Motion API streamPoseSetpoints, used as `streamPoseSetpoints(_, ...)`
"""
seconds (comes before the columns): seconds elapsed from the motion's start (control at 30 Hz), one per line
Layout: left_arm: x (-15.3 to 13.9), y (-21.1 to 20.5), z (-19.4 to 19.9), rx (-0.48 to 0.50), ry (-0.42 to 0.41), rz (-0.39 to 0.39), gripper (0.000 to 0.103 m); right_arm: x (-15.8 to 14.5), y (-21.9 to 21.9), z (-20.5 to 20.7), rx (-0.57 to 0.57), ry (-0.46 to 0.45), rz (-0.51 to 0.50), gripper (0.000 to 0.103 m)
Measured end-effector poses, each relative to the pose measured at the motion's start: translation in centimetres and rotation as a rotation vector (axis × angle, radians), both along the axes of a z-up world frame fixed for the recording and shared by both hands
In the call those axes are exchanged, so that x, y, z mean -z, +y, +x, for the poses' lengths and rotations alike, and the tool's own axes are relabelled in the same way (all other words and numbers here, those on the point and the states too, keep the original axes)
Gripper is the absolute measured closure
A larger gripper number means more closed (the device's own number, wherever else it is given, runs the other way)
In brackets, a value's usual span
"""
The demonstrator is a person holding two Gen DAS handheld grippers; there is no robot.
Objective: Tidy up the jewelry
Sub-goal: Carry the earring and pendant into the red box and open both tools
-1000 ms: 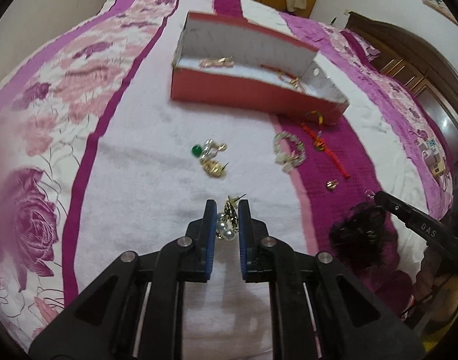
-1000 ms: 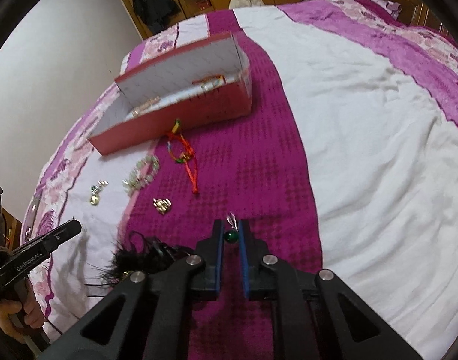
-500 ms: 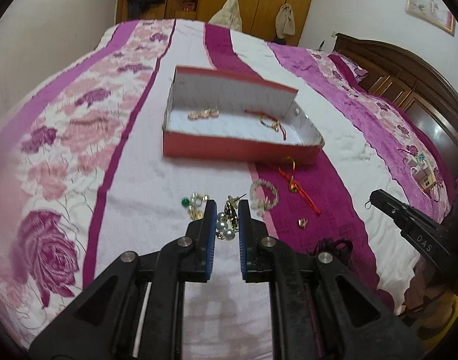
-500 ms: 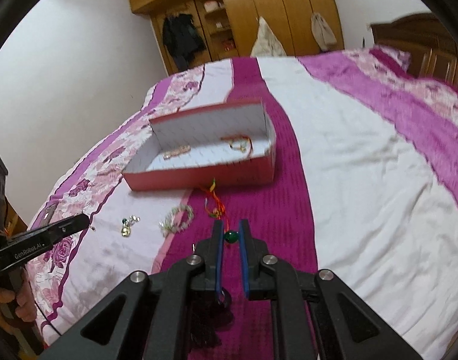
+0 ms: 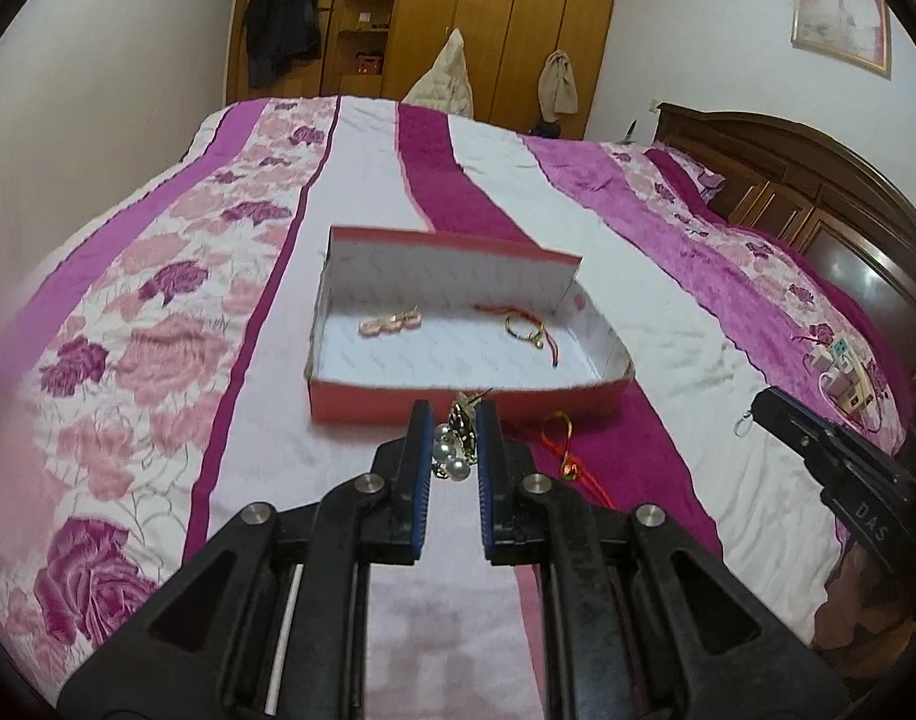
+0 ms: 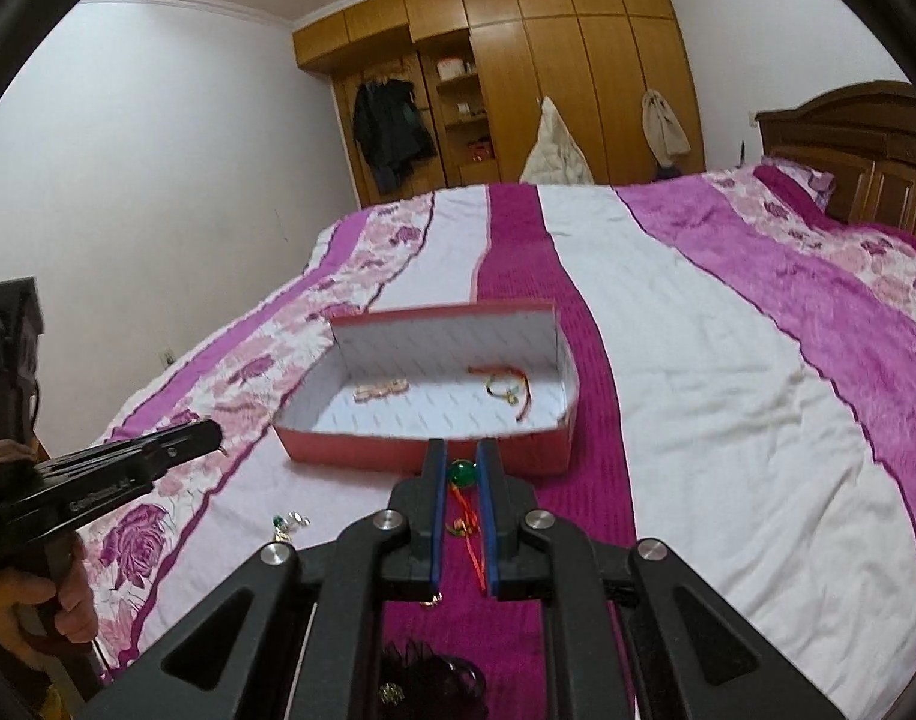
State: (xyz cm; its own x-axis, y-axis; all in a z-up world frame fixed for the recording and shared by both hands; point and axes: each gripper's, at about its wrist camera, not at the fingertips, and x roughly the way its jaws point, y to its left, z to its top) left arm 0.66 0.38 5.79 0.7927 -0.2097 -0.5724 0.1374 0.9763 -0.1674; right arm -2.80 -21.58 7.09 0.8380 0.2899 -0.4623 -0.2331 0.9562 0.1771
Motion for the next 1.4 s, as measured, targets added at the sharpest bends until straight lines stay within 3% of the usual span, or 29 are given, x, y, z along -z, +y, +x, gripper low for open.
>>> streamPoseSetpoints(0.27, -1.0, -0.4, 0.8, 0.001, -0.050, 0.003, 0.098, -1.4, -1.1, 1.0, -0.013, -0.014, 0.057, 0.092)
streamPoseSetpoints(0.7, -2.0, 0.6, 4.6, -0.050, -0.129, -0.026, 0.097, -2.1, 0.0, 5.2, 0.009, -0.054, 0.015, 0.092)
streamPoseSetpoints(0.97, -2.2, 0.7, 7.5, -0.061, -0.172, 0.025, 0.097, -2.3, 1.4, 8.5, 0.003, -0.080, -0.005, 0.092)
streamPoseSetpoints(1.2, -0.7, 0.8, 10.4, -0.072, -0.152, 0.029, 0.097, -1.4, 2.1, 11.7, 0.012, -0.079, -0.036, 0.092)
streamPoseSetpoints(1.4, 1.7, 0.5, 13.0, -0.079, -0.102, 0.038, 0.097, 0.6, 1.9, 15.2, 0.036, -0.023, -0.028, 0.092)
